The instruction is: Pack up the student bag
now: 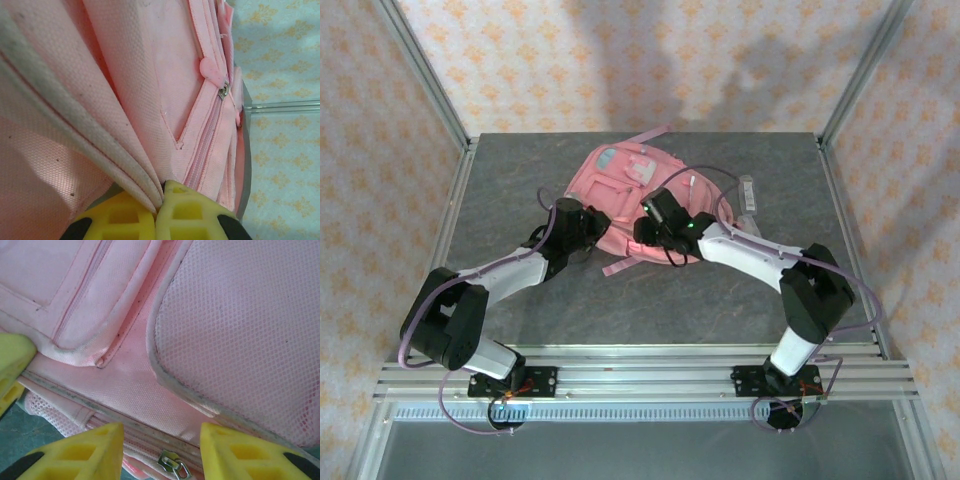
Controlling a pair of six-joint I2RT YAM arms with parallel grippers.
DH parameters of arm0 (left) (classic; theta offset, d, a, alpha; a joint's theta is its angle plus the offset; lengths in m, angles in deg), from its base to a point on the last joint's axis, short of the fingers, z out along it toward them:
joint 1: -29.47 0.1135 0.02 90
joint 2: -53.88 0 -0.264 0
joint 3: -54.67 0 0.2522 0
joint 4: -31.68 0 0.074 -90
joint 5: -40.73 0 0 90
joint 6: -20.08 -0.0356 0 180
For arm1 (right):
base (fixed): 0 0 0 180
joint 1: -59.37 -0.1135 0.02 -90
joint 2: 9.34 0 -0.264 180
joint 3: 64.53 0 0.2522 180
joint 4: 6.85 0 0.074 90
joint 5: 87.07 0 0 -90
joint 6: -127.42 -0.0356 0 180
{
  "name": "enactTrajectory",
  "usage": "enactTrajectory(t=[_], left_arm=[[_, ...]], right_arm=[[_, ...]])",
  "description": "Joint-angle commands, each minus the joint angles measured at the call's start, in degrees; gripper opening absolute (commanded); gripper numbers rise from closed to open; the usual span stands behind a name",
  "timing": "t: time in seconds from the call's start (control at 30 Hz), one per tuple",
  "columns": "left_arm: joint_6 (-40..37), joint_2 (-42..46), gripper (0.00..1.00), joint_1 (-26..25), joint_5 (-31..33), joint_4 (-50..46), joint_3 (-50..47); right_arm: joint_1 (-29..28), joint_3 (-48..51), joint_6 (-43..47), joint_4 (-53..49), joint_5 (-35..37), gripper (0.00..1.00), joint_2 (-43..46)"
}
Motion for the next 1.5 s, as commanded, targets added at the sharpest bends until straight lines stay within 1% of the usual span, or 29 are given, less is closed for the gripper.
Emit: enactTrajectory(t=[0.0, 0.17, 0.23, 0.4, 0.43, 0.5, 0.53, 0.6, 0.63, 0.7, 0.73, 0.87, 0.93, 0.97, 1.07, 1.13, 1.27, 1.37, 1.4, 1.47], left_arm=[[-1.3, 1.2, 0.0, 0.0, -2.6, 6.3, 0.2], [-1.4, 1.1, 0.0, 0.0, -2.6, 6.1, 0.6], [-1.4, 1.1, 0.0, -0.1, -2.5, 6.0, 0.9], [-1.4, 0.8, 0.0, 0.0, -2.3, 5.7, 1.2], [-1.4, 0.8, 0.0, 0.0, -2.1, 5.6, 1.2], [-1.3, 0.7, 0.0, 0.0, -2.2, 5.6, 1.2], [-1.4, 0.6, 0.0, 0.0, -2.1, 5.6, 1.3], [-1.4, 0.6, 0.0, 0.0, -2.2, 5.6, 1.3], [-1.4, 0.6, 0.0, 0.0, -2.1, 5.5, 1.4], [-1.2, 0.5, 0.0, 0.0, -2.2, 5.8, 1.4], [-1.2, 0.5, 0.0, 0.0, -2.2, 5.8, 1.4], [-1.1, 0.2, 0.0, 0.0, -2.4, 6.0, 1.5], [-1.1, 0.2, 0.0, 0.0, -2.4, 6.0, 1.5], [-1.0, 0.2, 0.0, 0.0, -2.4, 6.0, 1.5], [-1.1, 0.2, 0.0, 0.0, -2.4, 6.1, 1.5], [-1.0, 0.0, 0.0, 0.0, -2.5, 6.2, 1.5], [-0.8, -0.1, 0.0, 0.1, -2.7, 6.6, 1.4], [-0.7, -0.1, 0.0, 0.0, -2.7, 6.6, 1.4], [-0.6, -0.1, 0.0, 0.0, -2.7, 6.7, 1.3], [-0.3, -0.1, 0.0, 0.0, -2.8, 7.0, 1.2]], right_arm=[[-0.3, 2.2, 1.5, -1.9, 0.6, 0.44, 1.0], [-1.0, 3.6, 2.5, -2.6, 0.1, 0.43, 0.8], [-1.1, 3.7, 2.6, -3.0, 0.2, 0.4, 0.5], [-1.9, 4.2, 2.6, -2.8, -0.4, 0.26, 0.2], [-2.1, 4.1, 2.6, -3.1, -0.3, 0.21, 0.2], [-2.4, 4.1, 2.1, -3.2, -0.3, 0.09, 0.8], [-2.4, 4.3, 1.8, -3.0, -0.4, 0.08, 1.3], [-2.4, 5.1, 1.2, -2.4, -0.8, 0.08, 2.5], [-2.4, 5.3, 1.1, -2.1, -1.1, 0.1, 2.9], [-2.4, 5.8, 1.0, -1.6, -1.7, 0.22, 3.2], [-2.4, 5.8, 1.0, -1.6, -1.7, 0.23, 2.9], [-2.5, 5.7, 0.4, -0.9, -3.2, 0.23, 1.5], [-2.9, 6.1, 0.1, -0.5, -2.6, 0.21, 1.5], [-2.9, 6.2, -0.2, -0.6, -2.1, 0.15, 1.4], [-2.9, 6.5, -1.2, -0.7, -0.5, 0.09, 1.4], [-3.1, 6.7, -2.0, -0.8, 1.3, 0.0, 1.8], [-3.1, 6.6, -2.7, -1.4, 3.5, 0.0, 2.9], [-3.3, 6.5, -1.9, -0.8, 2.4, 0.0, 3.0], [-3.5, 6.4, -1.7, -0.9, 2.2, 0.01, 2.6], [-3.9, 6.1, -1.6, -0.8, 2.1, 0.09, 1.3]])
